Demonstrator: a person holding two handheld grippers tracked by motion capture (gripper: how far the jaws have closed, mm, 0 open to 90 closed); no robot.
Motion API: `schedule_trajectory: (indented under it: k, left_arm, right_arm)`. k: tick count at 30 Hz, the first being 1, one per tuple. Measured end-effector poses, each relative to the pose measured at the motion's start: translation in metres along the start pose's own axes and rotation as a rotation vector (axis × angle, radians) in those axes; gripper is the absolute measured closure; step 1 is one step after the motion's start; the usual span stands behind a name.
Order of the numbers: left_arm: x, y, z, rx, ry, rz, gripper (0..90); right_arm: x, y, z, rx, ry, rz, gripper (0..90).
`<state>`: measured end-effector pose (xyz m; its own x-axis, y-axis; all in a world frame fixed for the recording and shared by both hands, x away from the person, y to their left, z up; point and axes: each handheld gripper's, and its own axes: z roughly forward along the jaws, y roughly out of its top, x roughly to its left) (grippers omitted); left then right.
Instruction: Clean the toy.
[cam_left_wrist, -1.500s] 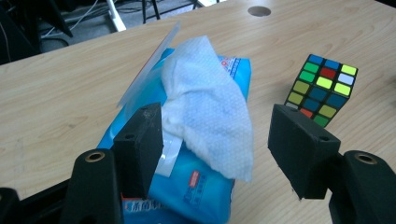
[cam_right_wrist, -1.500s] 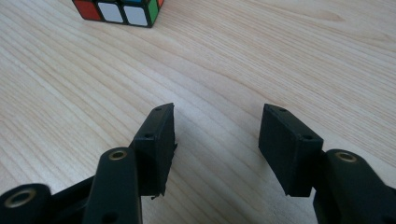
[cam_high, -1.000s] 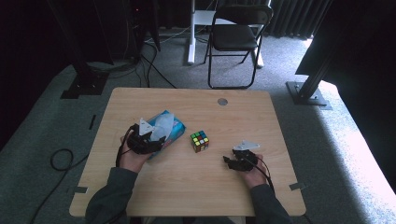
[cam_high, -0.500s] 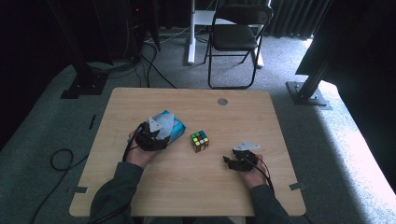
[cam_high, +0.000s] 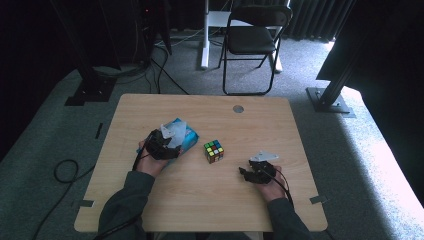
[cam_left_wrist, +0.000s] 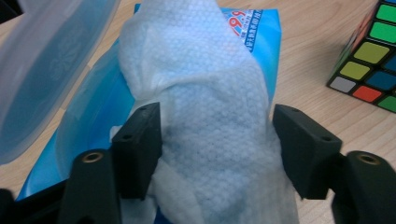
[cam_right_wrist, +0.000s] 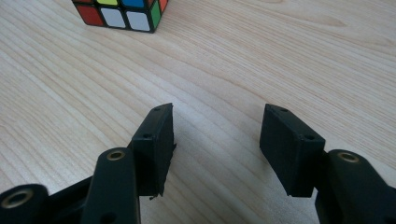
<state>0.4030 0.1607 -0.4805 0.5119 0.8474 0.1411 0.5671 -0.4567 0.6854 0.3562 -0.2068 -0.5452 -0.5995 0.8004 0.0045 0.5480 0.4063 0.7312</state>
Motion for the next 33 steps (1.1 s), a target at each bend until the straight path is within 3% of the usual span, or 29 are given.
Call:
schedule_trajectory:
  k: [4, 19, 29, 33]
  left_arm:
    - [0.004, 0.001, -0.002, -0.001, -0.019, -0.006, 42.5]
    - [0.014, 0.001, -0.007, -0.025, -0.075, -0.059, 49.3]
    - [0.015, 0.001, -0.007, -0.013, -0.021, -0.038, 66.2]
    - [0.013, 0.002, -0.008, -0.009, -0.013, -0.021, 67.6]
  right_arm:
    - [0.000, 0.000, 0.000, 0.000, 0.000, 0.000, 44.4]
    - [0.000, -0.001, 0.000, -0.003, 0.001, -0.001, 44.3]
    - [0.000, -0.001, 0.000, -0.005, 0.001, -0.001, 44.2]
    - [0.000, -0.001, 0.000, -0.006, 0.001, -0.002, 44.0]
